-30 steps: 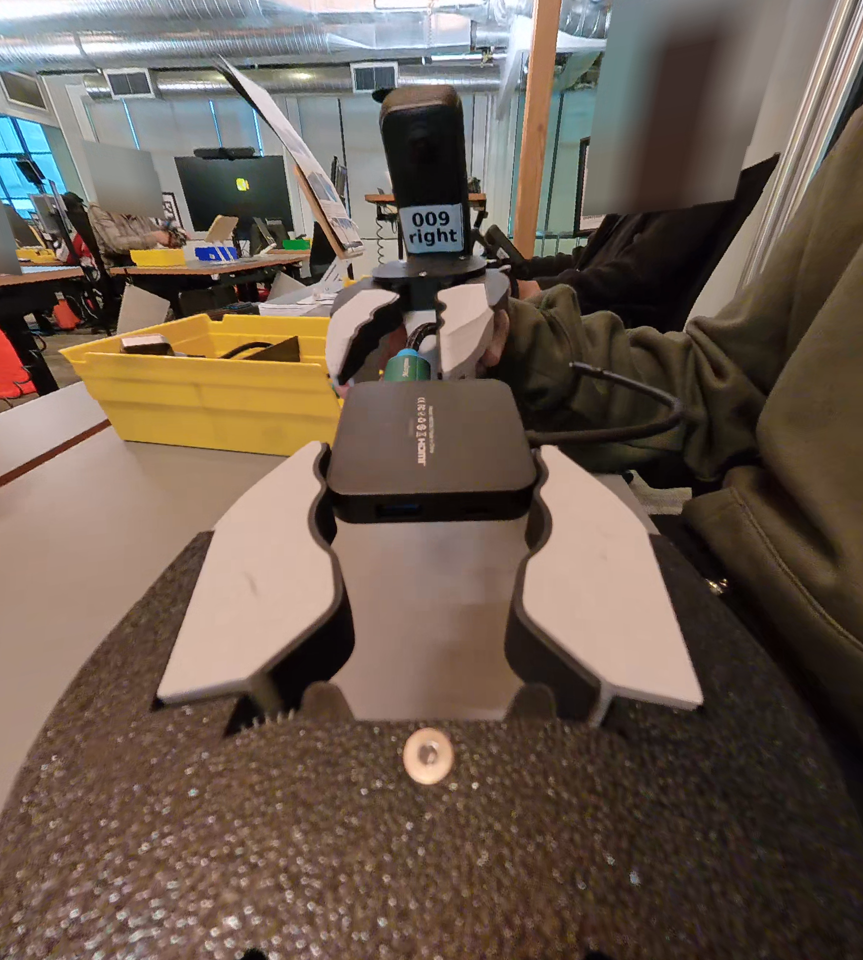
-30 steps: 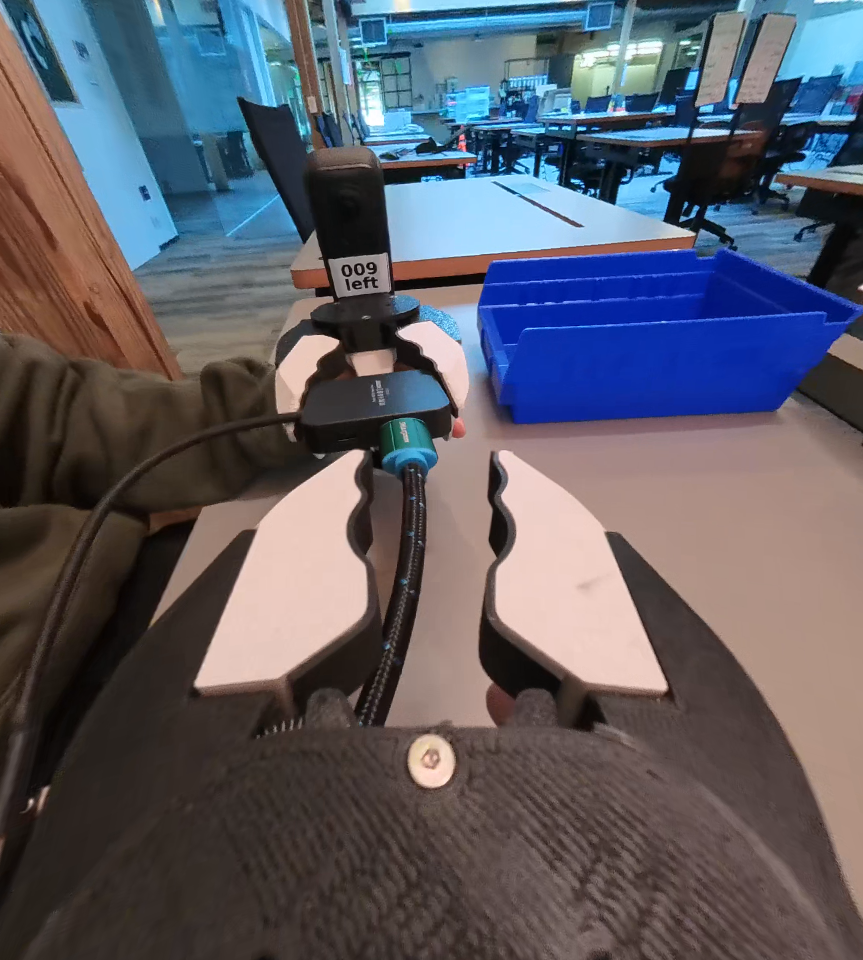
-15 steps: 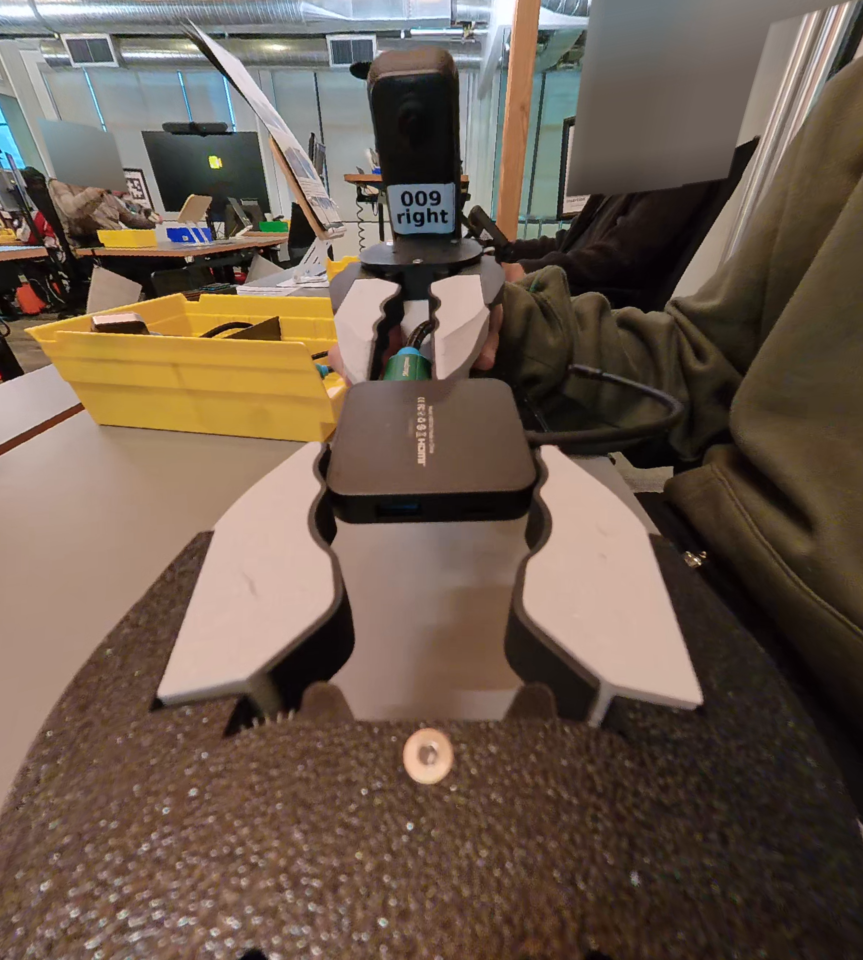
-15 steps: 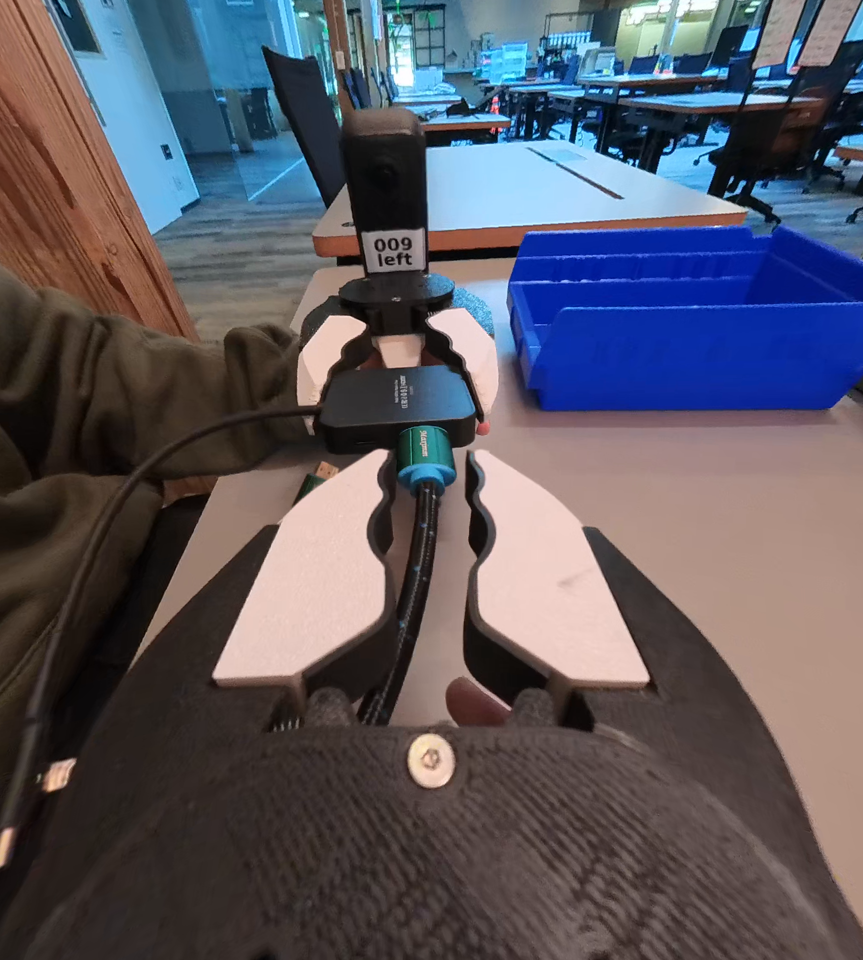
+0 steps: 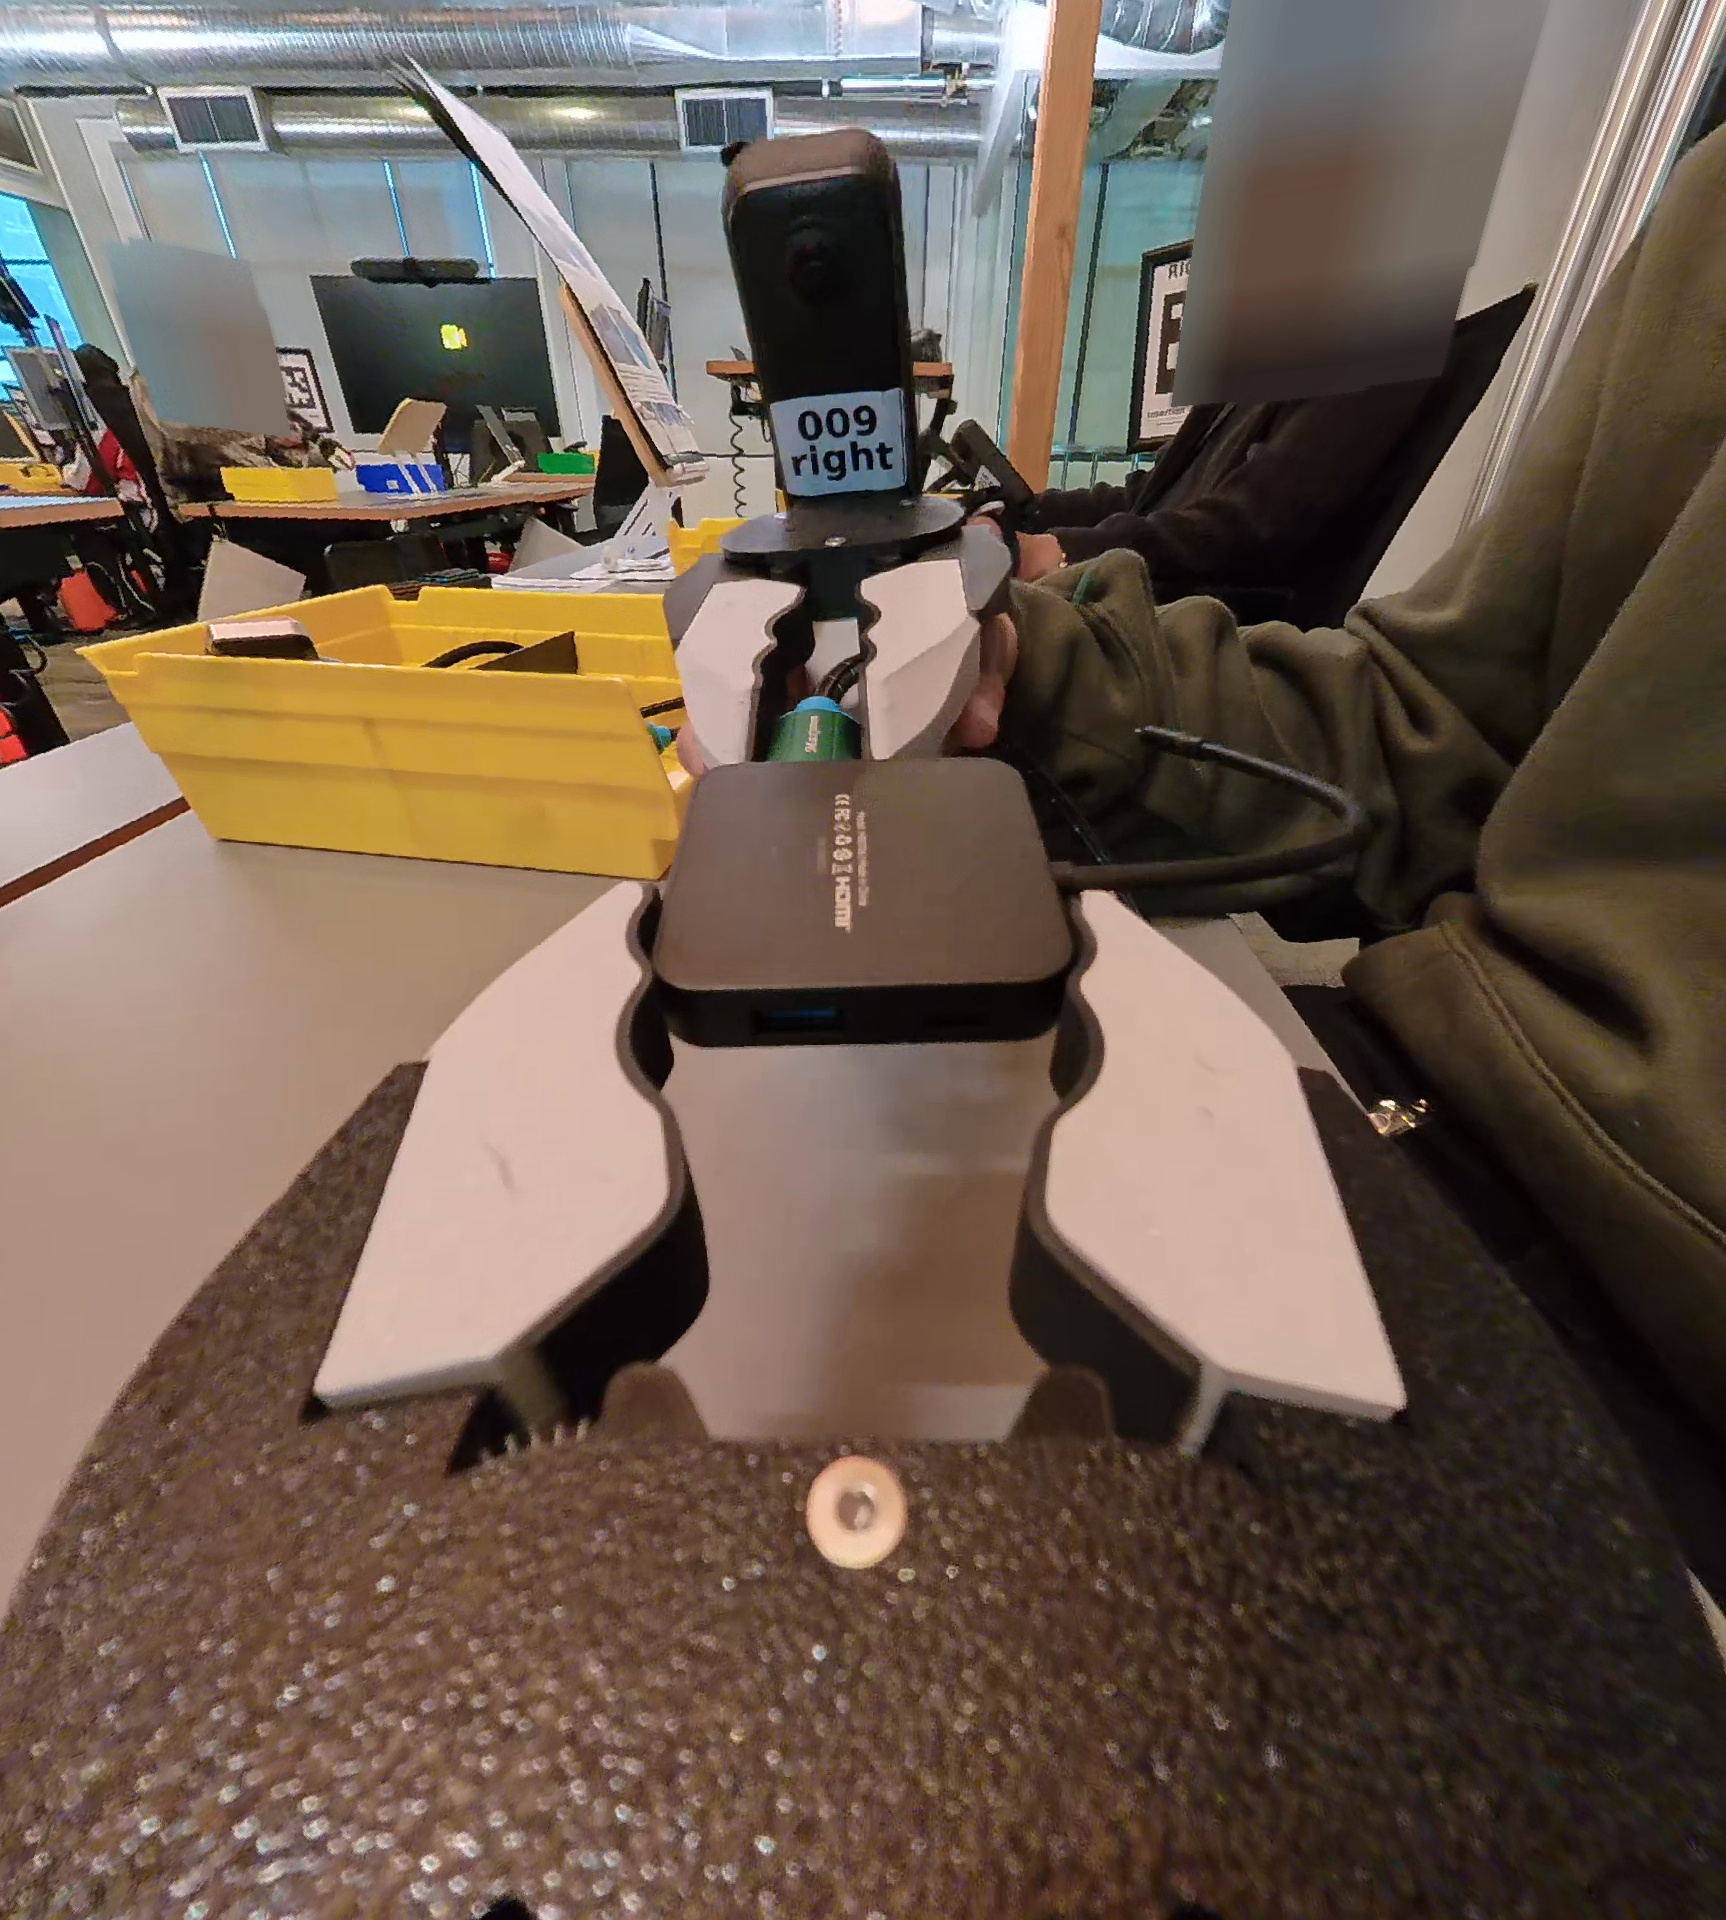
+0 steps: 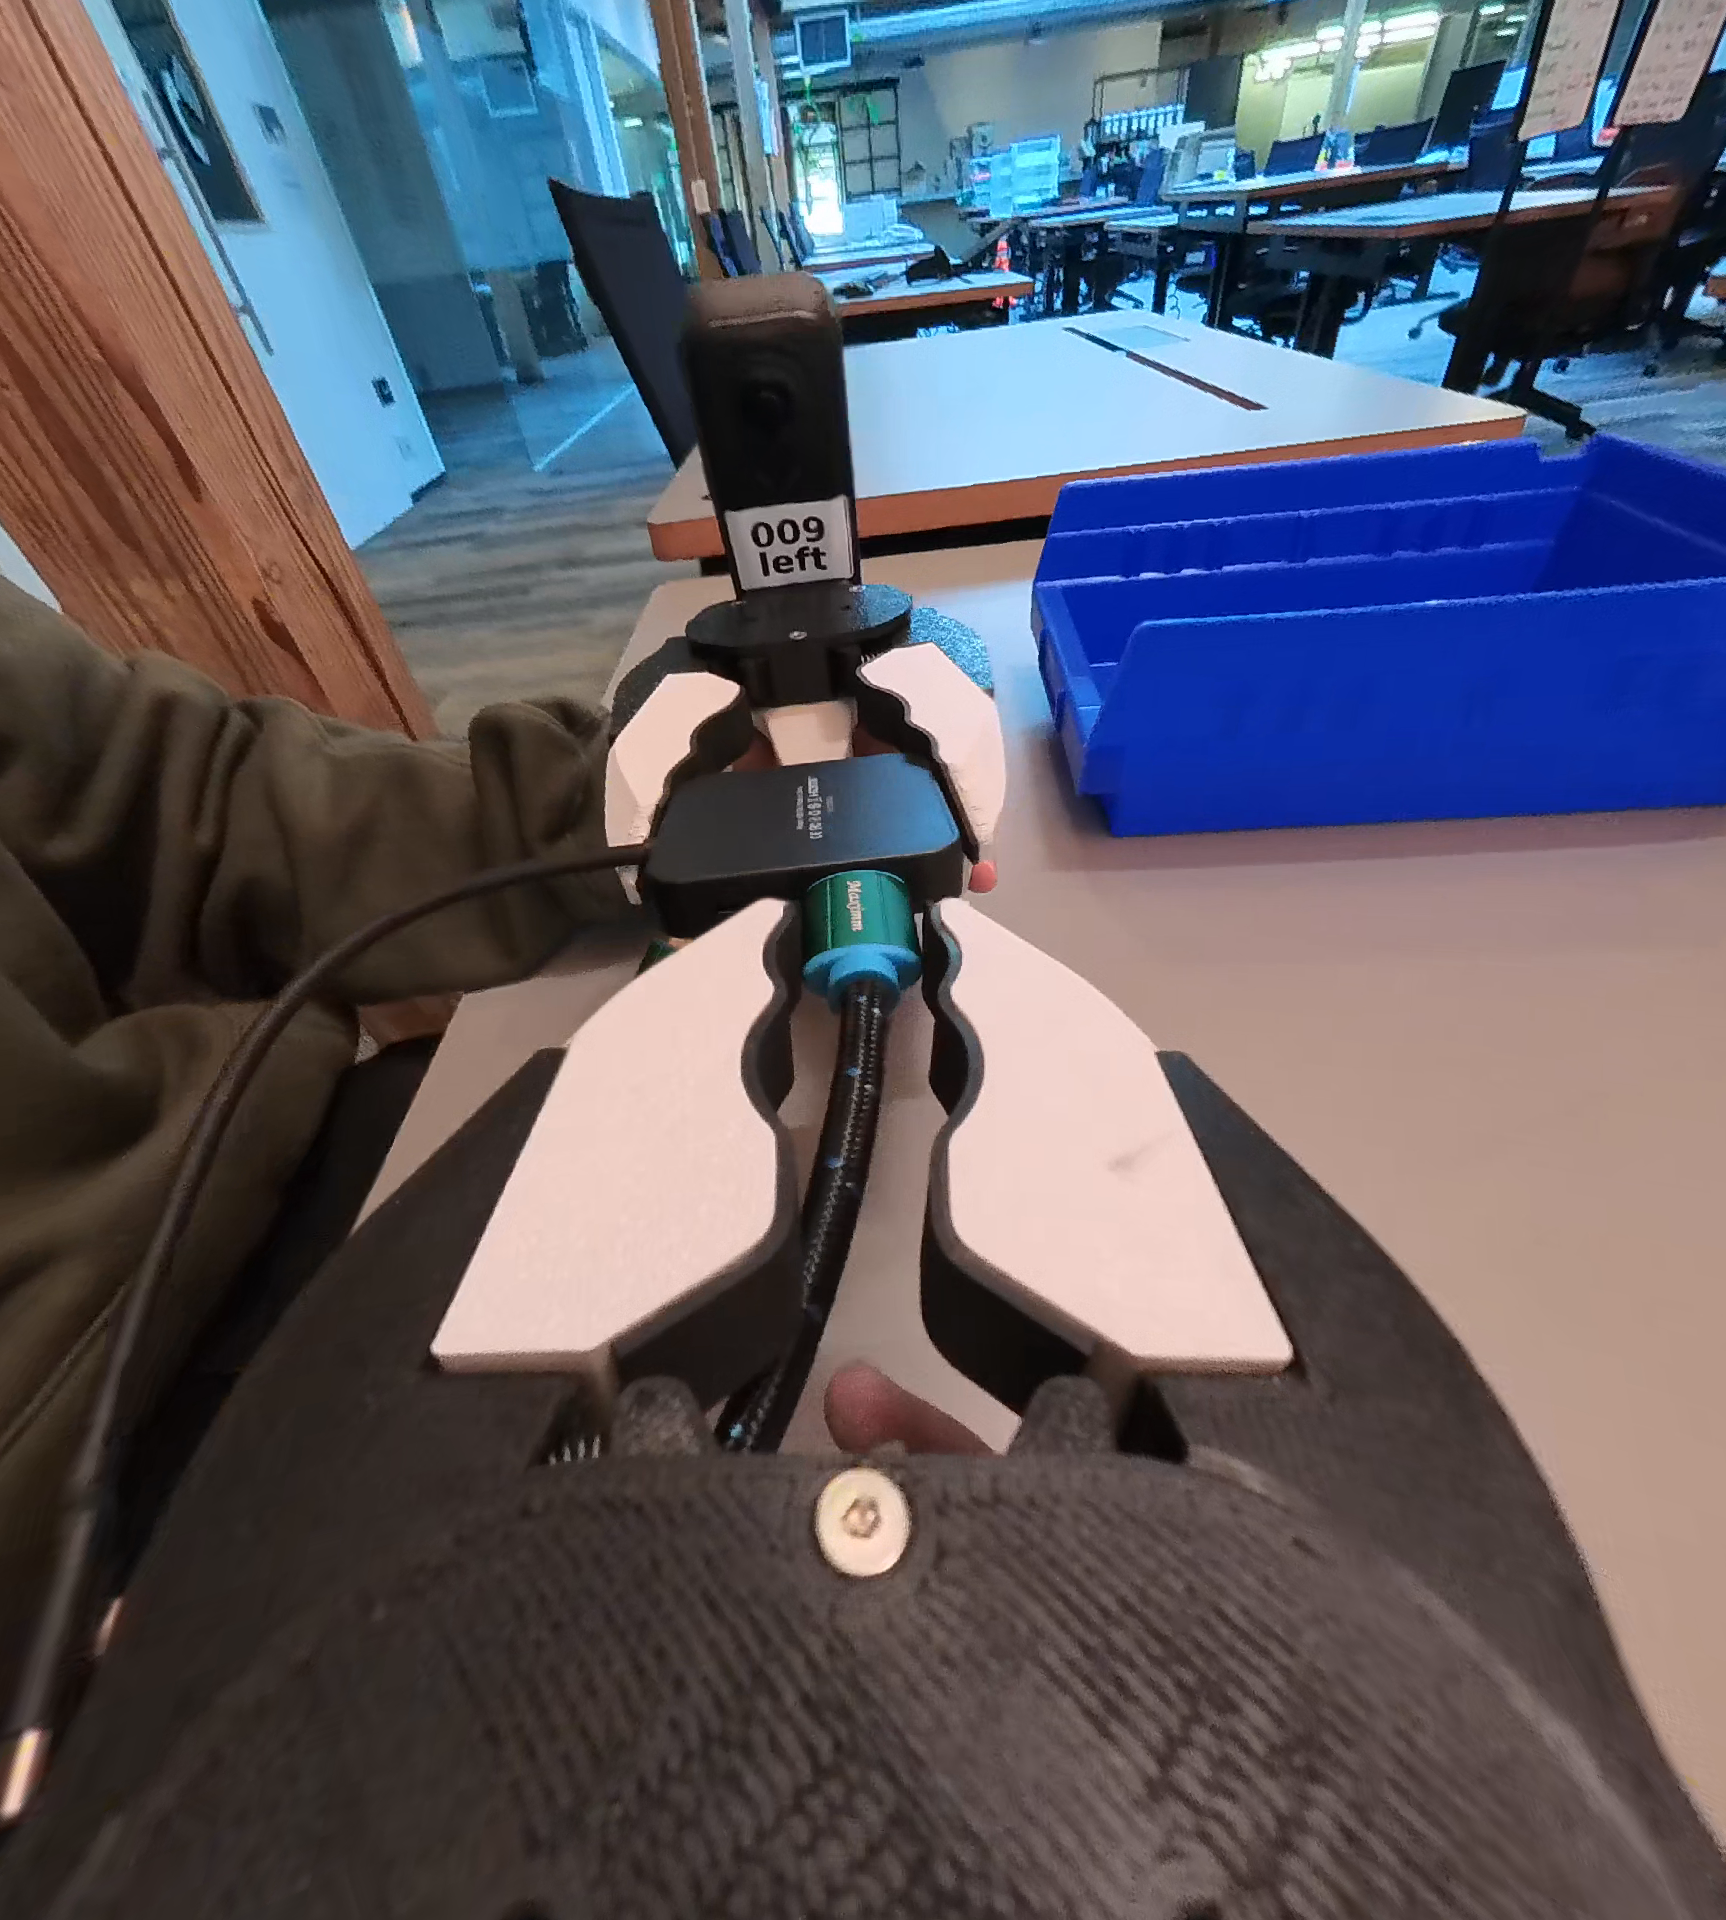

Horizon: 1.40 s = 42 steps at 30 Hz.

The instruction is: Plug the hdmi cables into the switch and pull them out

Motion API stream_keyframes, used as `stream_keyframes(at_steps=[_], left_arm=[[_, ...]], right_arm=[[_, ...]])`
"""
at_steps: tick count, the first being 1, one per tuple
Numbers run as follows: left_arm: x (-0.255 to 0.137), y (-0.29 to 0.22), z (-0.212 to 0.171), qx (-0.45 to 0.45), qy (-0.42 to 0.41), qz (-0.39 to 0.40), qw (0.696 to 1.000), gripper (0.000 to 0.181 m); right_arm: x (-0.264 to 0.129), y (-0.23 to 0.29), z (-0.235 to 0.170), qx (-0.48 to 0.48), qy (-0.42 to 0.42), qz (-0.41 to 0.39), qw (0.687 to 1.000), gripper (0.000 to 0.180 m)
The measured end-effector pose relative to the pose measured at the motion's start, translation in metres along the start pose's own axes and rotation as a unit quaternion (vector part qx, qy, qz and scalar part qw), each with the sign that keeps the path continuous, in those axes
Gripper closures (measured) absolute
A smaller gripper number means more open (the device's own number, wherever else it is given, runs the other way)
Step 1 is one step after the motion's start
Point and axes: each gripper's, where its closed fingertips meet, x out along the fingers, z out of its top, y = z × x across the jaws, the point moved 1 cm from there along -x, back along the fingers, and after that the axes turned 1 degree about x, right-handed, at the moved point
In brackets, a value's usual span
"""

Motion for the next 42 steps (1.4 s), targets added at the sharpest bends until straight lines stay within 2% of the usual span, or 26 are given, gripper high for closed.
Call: stream_keyframes(at_steps=[10, 16, 20, 22, 25, 27, 28, 31, 33, 36, 37, 41, 42], left_arm=[[0.000, 0.001, -0.002, -0.003, 0.002, 0.004, 1.000, 0.109], [0.000, -0.001, 0.004, 0.017, 0.003, 0.005, 1.000, 0.109], [0.000, -0.005, 0.006, 0.044, 0.041, 0.004, 0.998, 0.109], [-0.005, -0.005, 0.014, 0.052, 0.037, 0.010, 0.998, 0.109], [-0.062, 0.017, 0.041, 0.024, -0.043, 0.083, 0.995, 0.109], [-0.093, 0.028, 0.050, 0.038, -0.049, 0.147, 0.987, 0.109], [-0.099, 0.027, 0.056, 0.042, -0.062, 0.155, 0.985, 0.109], [-0.097, 0.021, 0.065, 0.053, -0.080, 0.145, 0.985, 0.109], [-0.088, 0.022, 0.058, 0.054, -0.061, 0.140, 0.987, 0.109], [-0.074, 0.018, 0.050, 0.041, -0.061, 0.109, 0.991, 0.109], [-0.069, 0.017, 0.049, 0.038, -0.063, 0.099, 0.992, 0.109], [-0.055, 0.013, 0.044, 0.031, -0.059, 0.075, 0.995, 0.109], [-0.053, 0.011, 0.044, 0.031, -0.059, 0.072, 0.995, 0.109]], right_arm=[[0.003, -0.002, 0.000, 0.031, -0.014, 0.008, 0.999, 0.158], [0.001, 0.002, 0.002, -0.044, -0.004, 0.005, 0.999, 0.158], [-0.001, 0.006, 0.000, -0.087, 0.038, 0.002, 0.996, 0.157], [-0.004, 0.009, 0.005, -0.093, 0.033, 0.003, 0.995, 0.157], [-0.052, -0.025, 0.014, -0.096, 0.020, -0.088, 0.991, 0.158], [-0.090, -0.044, 0.037, -0.089, -0.044, -0.164, 0.982, 0.158], [-0.108, -0.051, 0.050, -0.076, -0.070, -0.204, 0.973, 0.158], [-0.167, -0.053, 0.096, -0.117, -0.151, -0.318, 0.929, 0.158], [-0.216, -0.056, 0.119, -0.168, -0.164, -0.418, 0.878, 0.158], [-0.275, -0.063, 0.137, -0.216, -0.162, -0.495, 0.826, 0.158], [-0.292, -0.067, 0.139, -0.229, -0.160, -0.512, 0.812, 0.158], [-0.328, -0.091, 0.127, -0.274, -0.157, -0.501, 0.805, 0.158], [-0.335, -0.099, 0.122, -0.294, -0.150, -0.513, 0.793, 0.158]])
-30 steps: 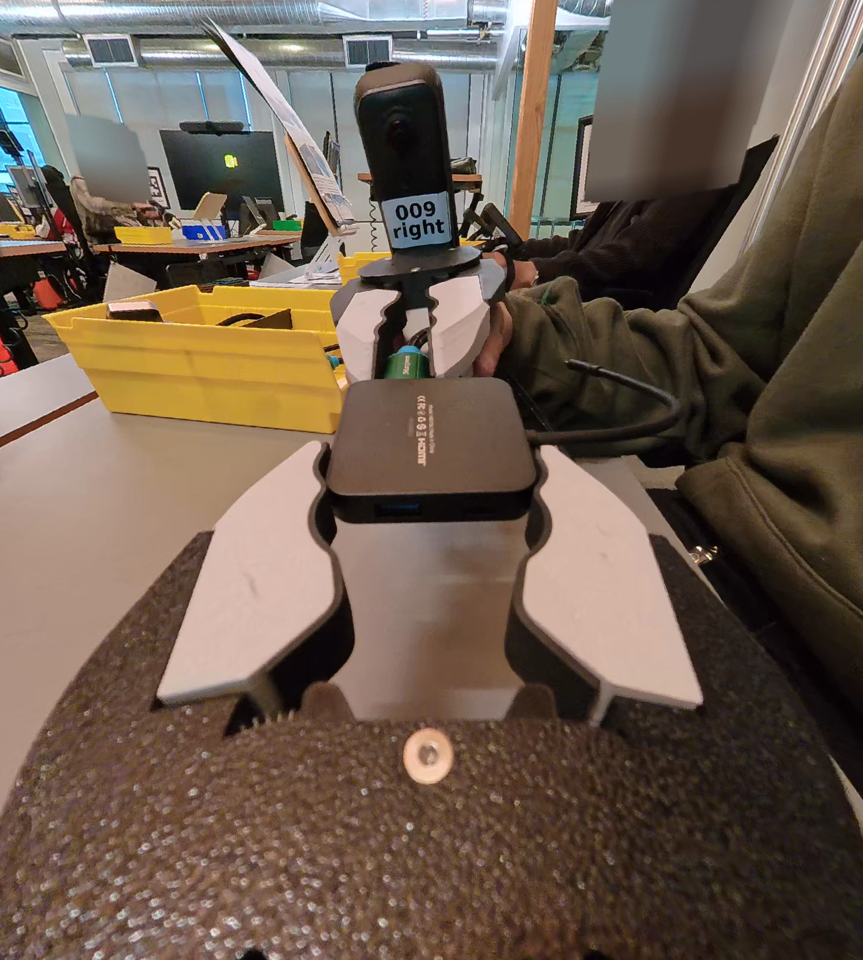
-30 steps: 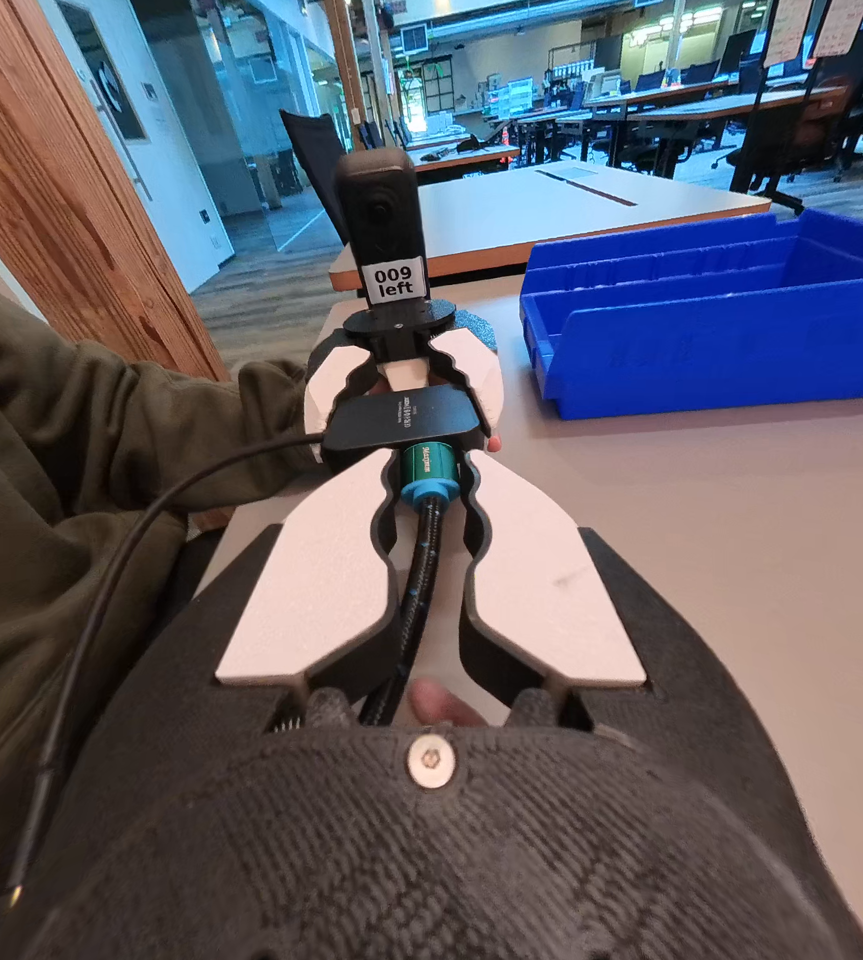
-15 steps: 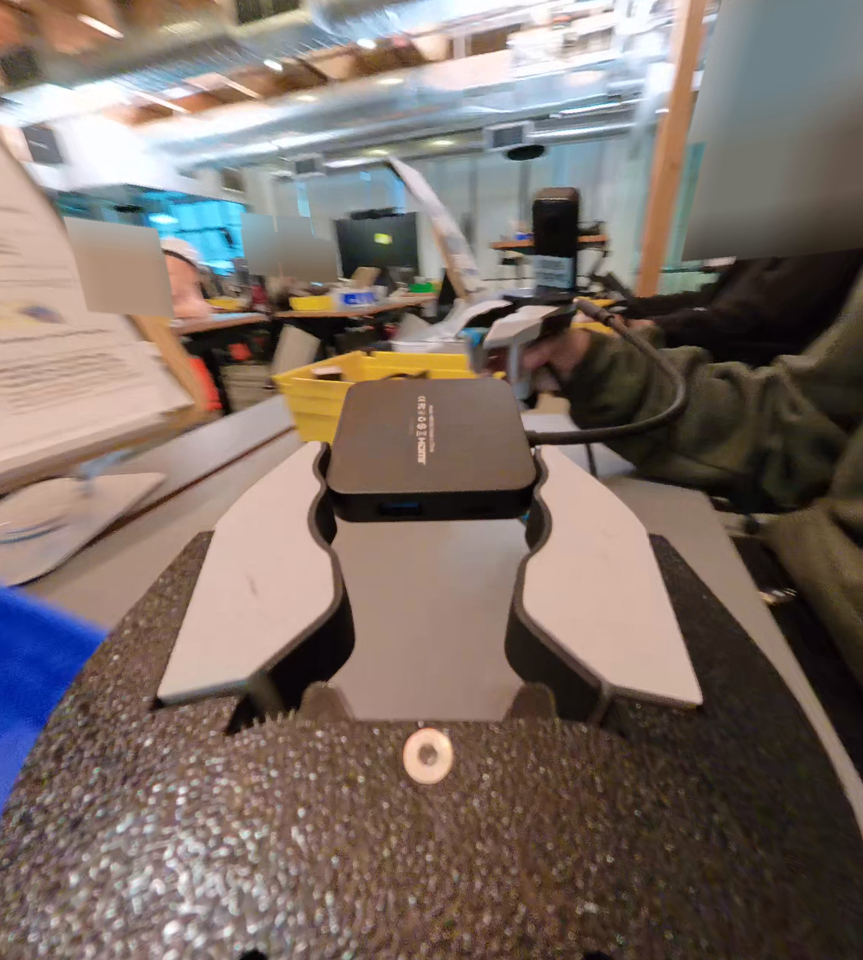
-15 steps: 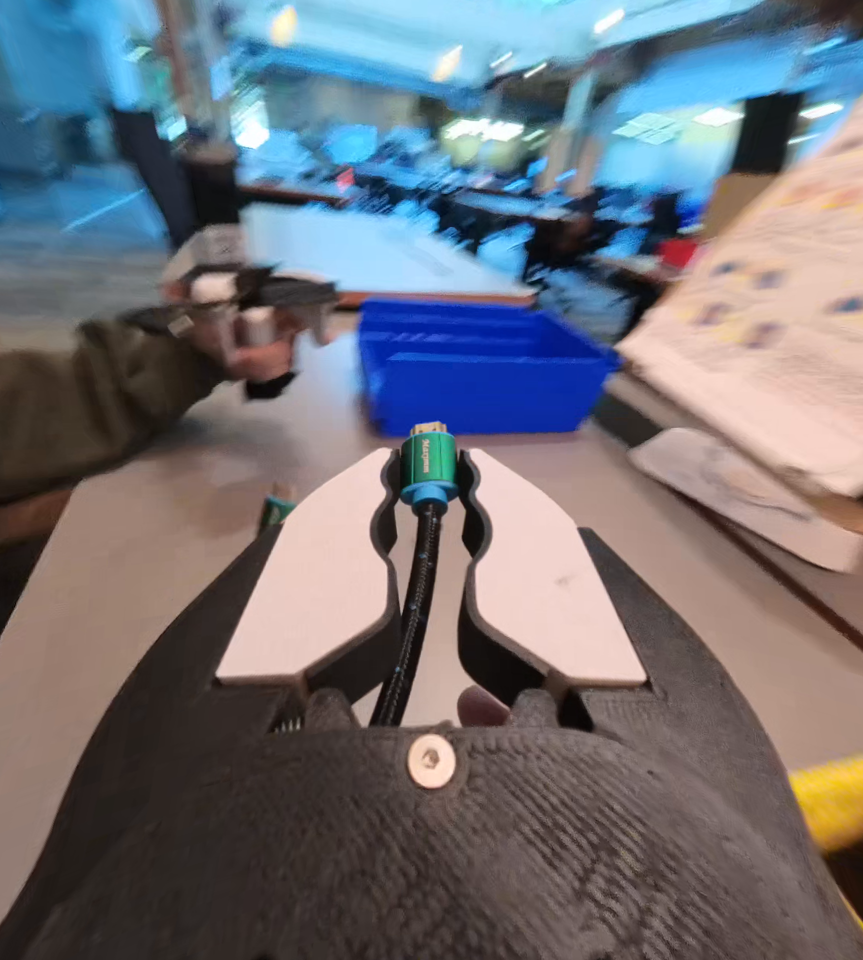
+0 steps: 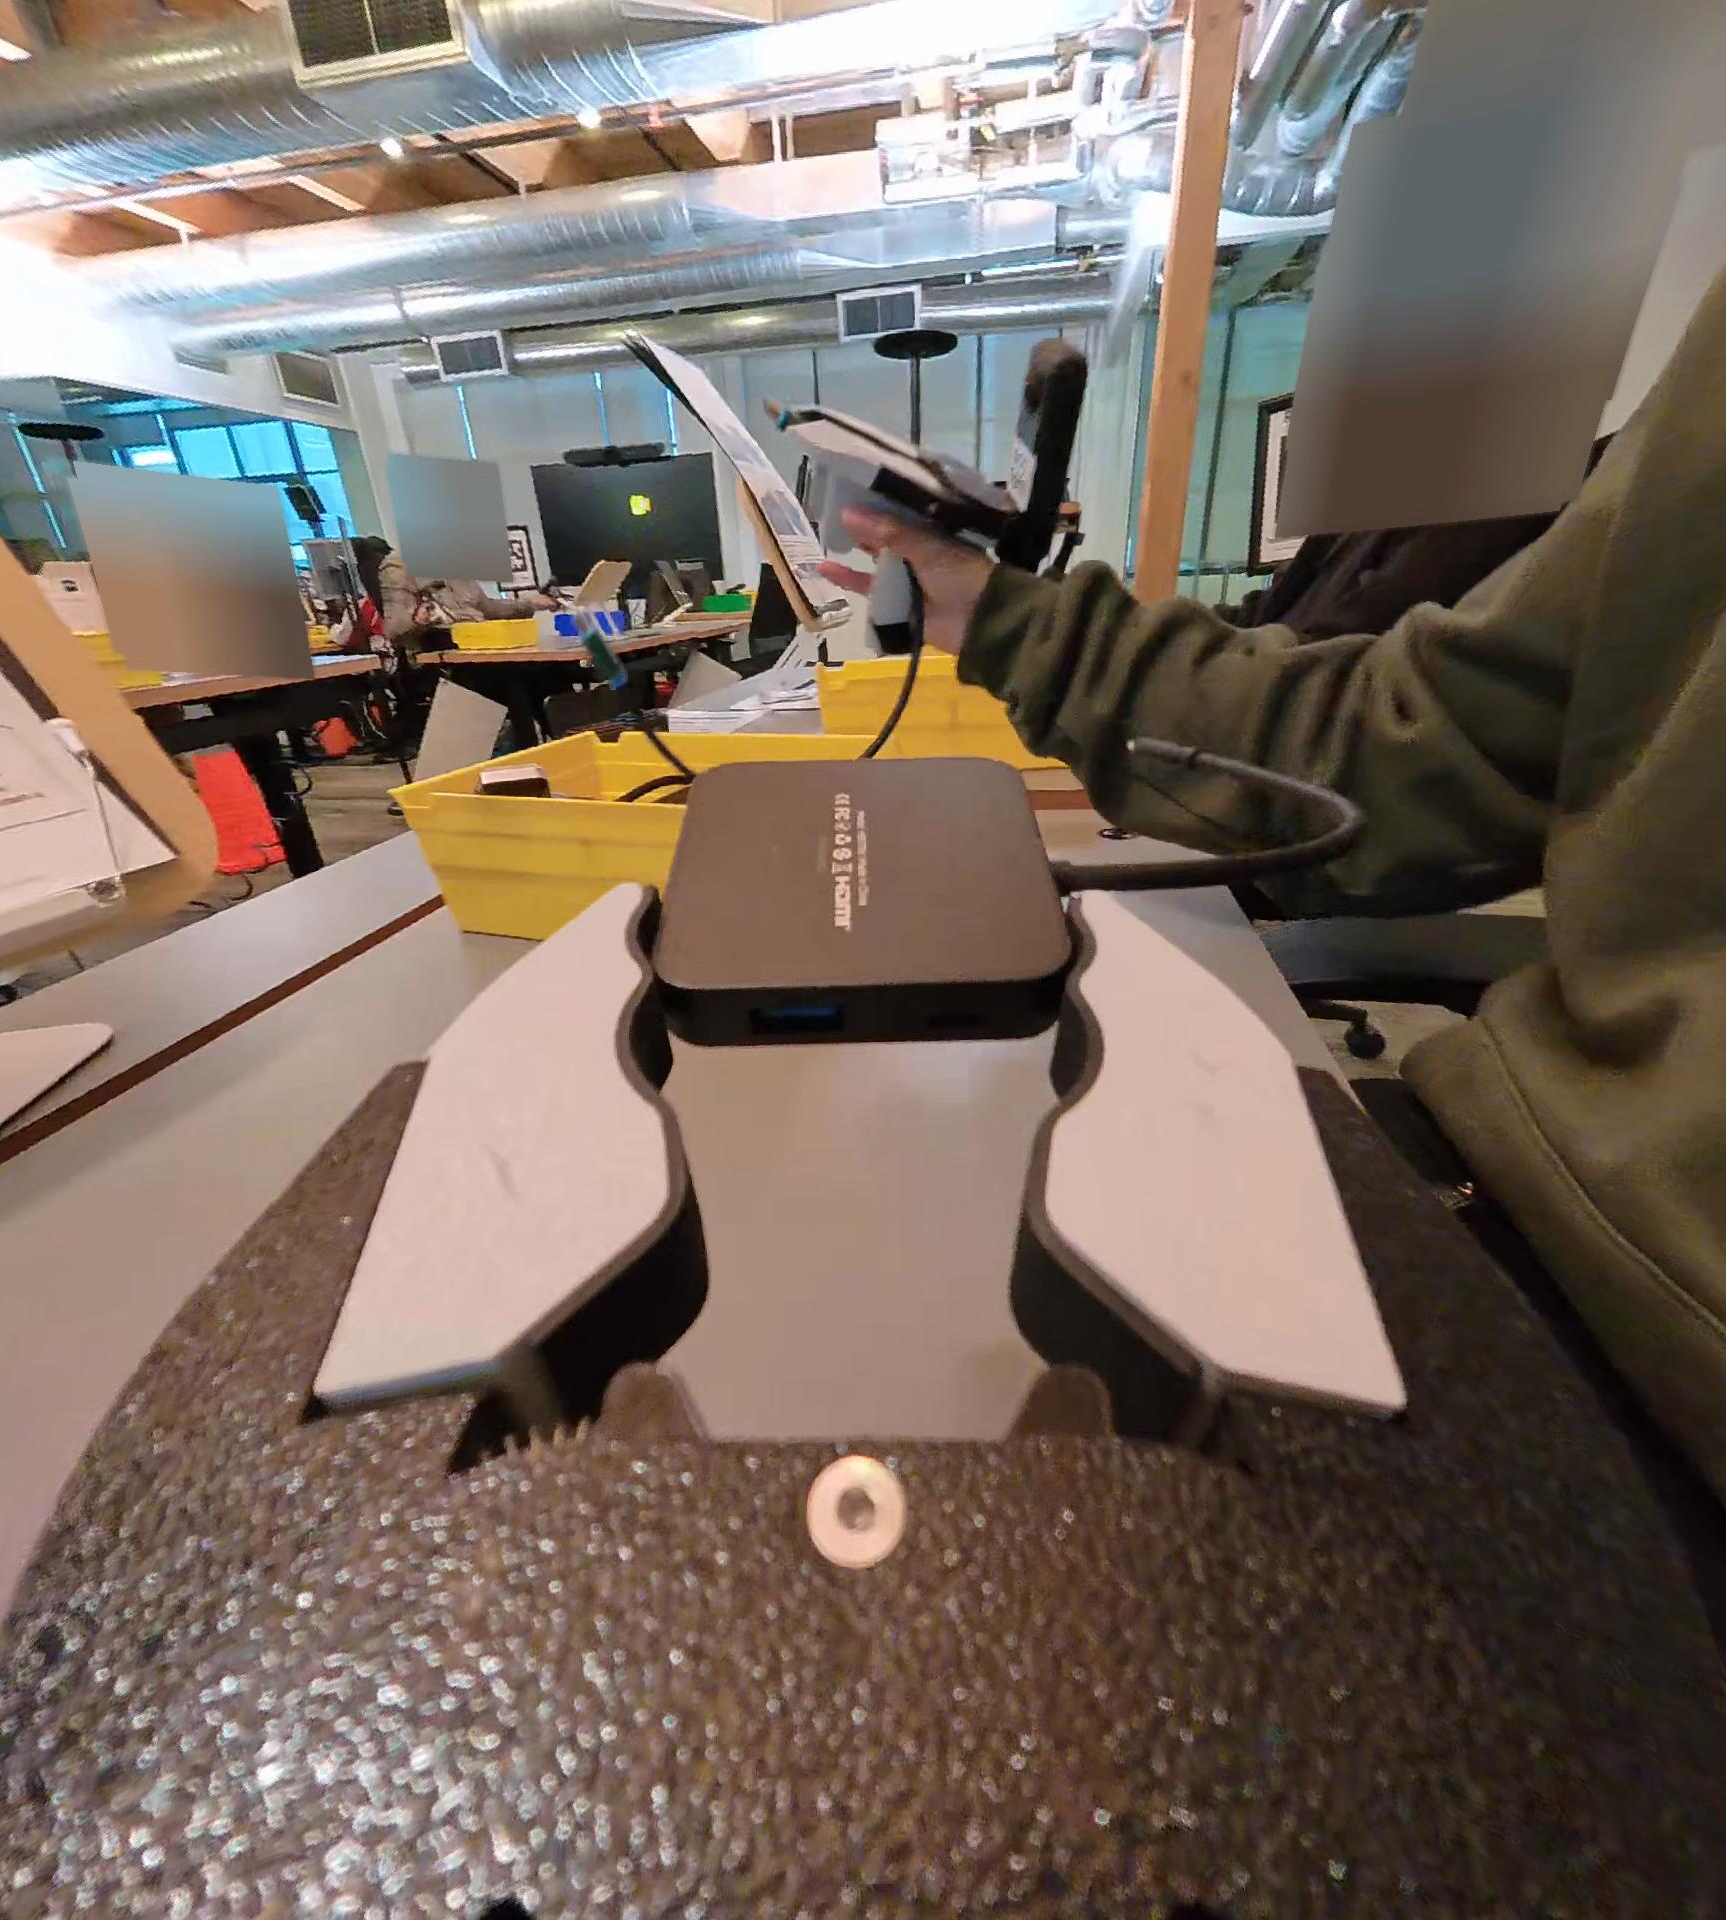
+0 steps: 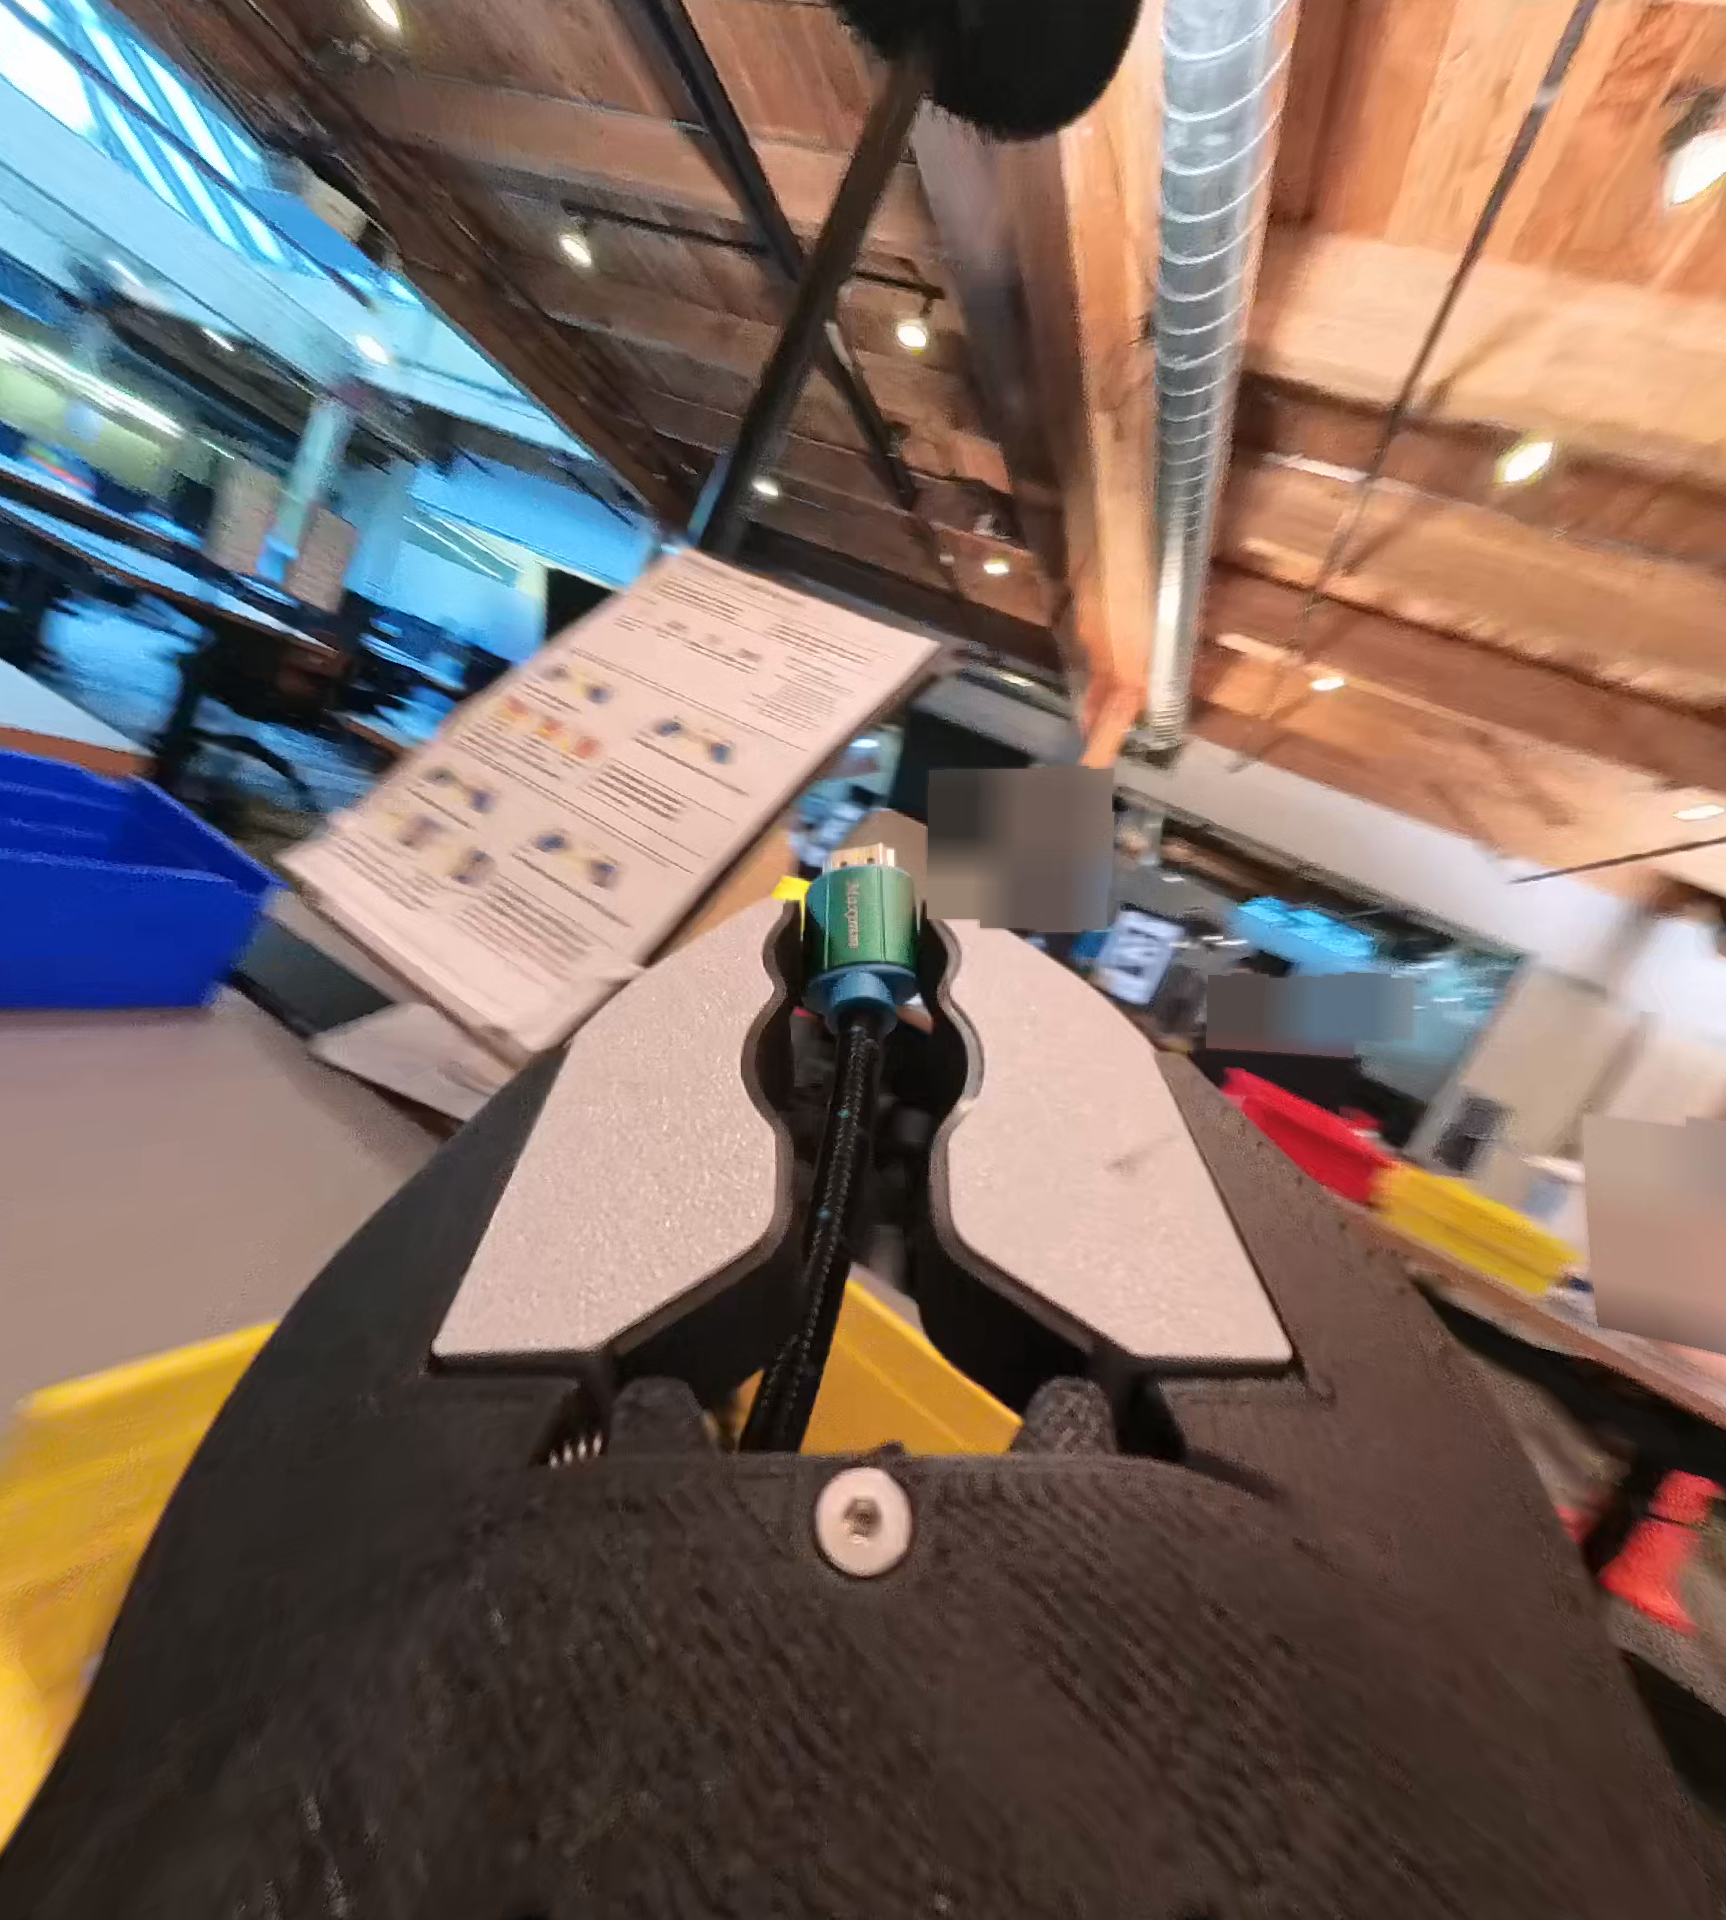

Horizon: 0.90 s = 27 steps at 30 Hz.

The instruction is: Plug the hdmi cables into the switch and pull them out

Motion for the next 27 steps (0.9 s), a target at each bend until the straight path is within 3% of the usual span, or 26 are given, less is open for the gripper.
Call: stream_keyframes(at_steps=[5, 8, 11, 14, 16, 18, 21, 25, 27], left_arm=[[0.002, -0.003, 0.000, -0.005, -0.006, -0.007, 1.000, 0.109], [0.004, -0.005, -0.002, -0.012, -0.006, -0.015, 1.000, 0.109], [0.007, -0.006, -0.005, -0.014, -0.003, -0.020, 1.000, 0.109], [0.009, -0.007, -0.009, -0.019, 0.000, -0.024, 1.000, 0.109], [0.009, -0.008, -0.010, -0.023, -0.003, -0.029, 0.999, 0.109], [0.011, -0.009, -0.009, -0.025, -0.005, -0.034, 0.999, 0.109], [0.013, -0.010, -0.009, -0.027, -0.007, -0.038, 0.999, 0.109], [0.017, -0.013, -0.010, -0.031, -0.010, -0.044, 0.999, 0.109], [0.019, -0.014, -0.010, -0.031, -0.008, -0.045, 0.998, 0.109]], right_arm=[[0.013, -0.011, -0.047, -0.115, 0.082, -0.023, 0.990, 0.158], [0.025, -0.007, -0.050, -0.220, 0.106, -0.030, 0.969, 0.158], [0.035, 0.033, -0.057, -0.319, 0.130, 0.054, 0.937, 0.157], [0.025, 0.098, -0.088, -0.374, 0.167, 0.203, 0.889, 0.158], [0.009, 0.128, -0.109, -0.364, 0.205, 0.271, 0.867, 0.158], [-0.002, 0.137, -0.125, -0.341, 0.247, 0.284, 0.861, 0.159], [-0.023, 0.151, -0.154, -0.168, 0.364, 0.342, 0.850, 0.160], [-0.014, 0.135, -0.174, -0.017, 0.446, 0.256, 0.857, 0.137], [-0.010, 0.128, -0.177, 0.054, 0.487, 0.221, 0.843, 0.117]])
